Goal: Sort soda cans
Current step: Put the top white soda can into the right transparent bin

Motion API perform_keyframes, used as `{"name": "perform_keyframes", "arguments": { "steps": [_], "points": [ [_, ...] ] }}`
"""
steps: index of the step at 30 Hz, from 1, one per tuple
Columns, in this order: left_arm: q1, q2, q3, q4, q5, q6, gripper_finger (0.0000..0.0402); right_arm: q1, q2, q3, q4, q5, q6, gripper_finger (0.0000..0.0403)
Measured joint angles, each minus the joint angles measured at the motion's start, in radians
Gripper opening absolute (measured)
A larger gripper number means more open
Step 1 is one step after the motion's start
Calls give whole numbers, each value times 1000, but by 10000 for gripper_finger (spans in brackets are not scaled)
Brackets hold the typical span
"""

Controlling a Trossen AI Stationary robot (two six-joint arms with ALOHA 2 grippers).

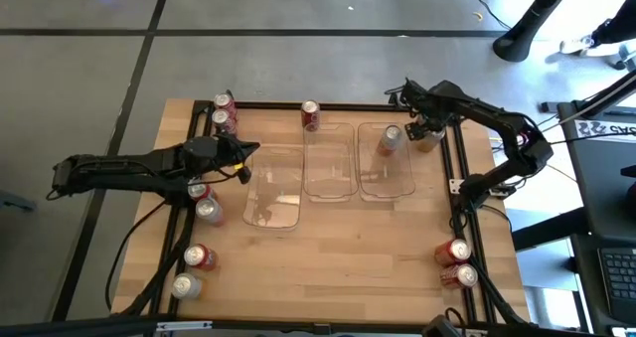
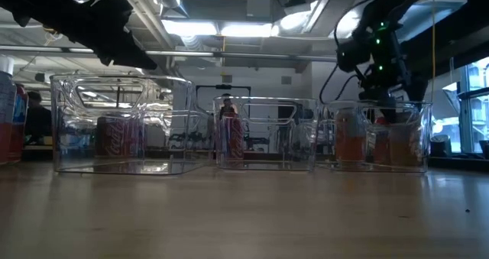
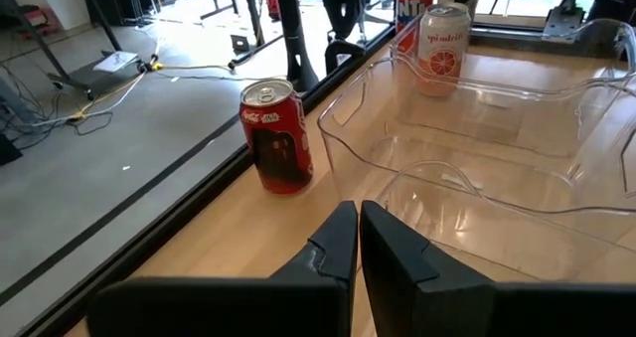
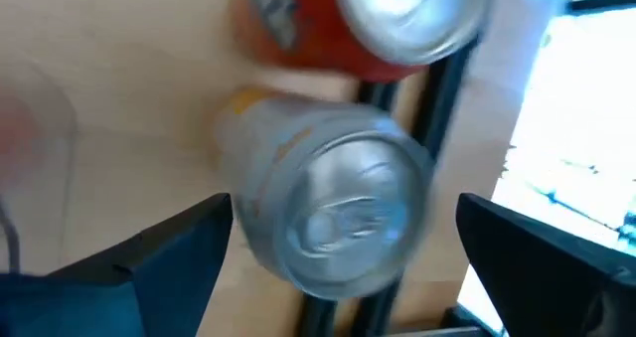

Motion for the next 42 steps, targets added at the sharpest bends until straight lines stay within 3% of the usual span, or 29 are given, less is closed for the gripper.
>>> {"name": "perform_keyframes", "arguments": {
  "steps": [3,12,15,19,23,33,42],
  "points": [
    [0,0,0,0,0,0,11,-9,8,-52,89,-60,-5,385],
    [0,0,0,2,0,3,11,-8,5,-143,181,-100,-17,381],
    [0,0,0,6,0,11,11,-7,5,-147,187,-123,-24,352],
    [0,0,0,6,0,8,11,-6,4,-146,188,-123,-52,284],
    [0,0,0,2,0,8,11,-4,4,-144,186,-119,-86,282],
    [1,0,0,1,0,8,11,-4,-65,-51,46,-110,-105,282],
    [1,0,0,1,0,30,11,-2,-167,149,-79,-122,-99,282]
  ]
}}
